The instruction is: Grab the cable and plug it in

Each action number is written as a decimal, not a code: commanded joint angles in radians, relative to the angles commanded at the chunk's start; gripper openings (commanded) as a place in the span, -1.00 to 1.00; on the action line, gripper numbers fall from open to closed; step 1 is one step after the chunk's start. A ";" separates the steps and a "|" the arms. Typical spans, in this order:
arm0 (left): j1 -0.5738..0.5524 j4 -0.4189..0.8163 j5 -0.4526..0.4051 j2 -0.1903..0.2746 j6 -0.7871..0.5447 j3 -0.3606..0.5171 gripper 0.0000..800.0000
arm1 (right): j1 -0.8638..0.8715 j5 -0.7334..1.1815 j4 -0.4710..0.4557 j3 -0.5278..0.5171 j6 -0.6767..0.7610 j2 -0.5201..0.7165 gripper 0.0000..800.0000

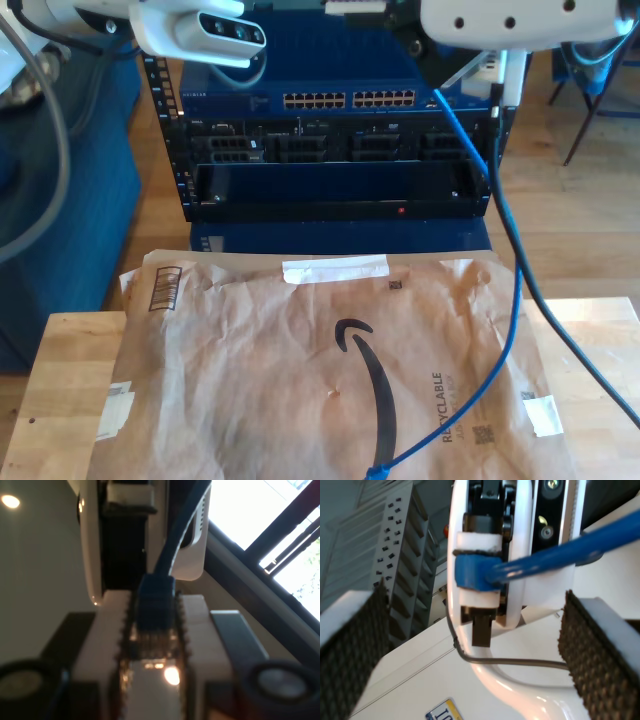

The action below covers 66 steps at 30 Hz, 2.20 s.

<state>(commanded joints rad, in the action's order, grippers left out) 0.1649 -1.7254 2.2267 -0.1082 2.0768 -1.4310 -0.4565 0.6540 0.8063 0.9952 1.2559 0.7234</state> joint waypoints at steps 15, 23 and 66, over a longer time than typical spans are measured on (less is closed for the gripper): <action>-0.002 -0.006 0.008 0.003 0.000 0.002 -0.88 | 0.000 0.000 0.043 -0.002 0.000 -0.015 -0.12; -0.002 -0.014 0.008 0.011 0.000 0.002 -0.88 | 0.000 0.000 0.048 -0.002 0.000 -0.015 -0.23; 0.061 0.086 -0.110 0.035 0.011 -0.044 0.87 | 0.008 -0.098 0.080 -0.078 0.018 -0.037 -0.99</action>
<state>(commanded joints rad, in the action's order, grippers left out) 0.2263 -1.6395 2.1163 -0.0729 2.0875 -1.4755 -0.4488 0.5558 0.8861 0.9170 1.2743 0.6866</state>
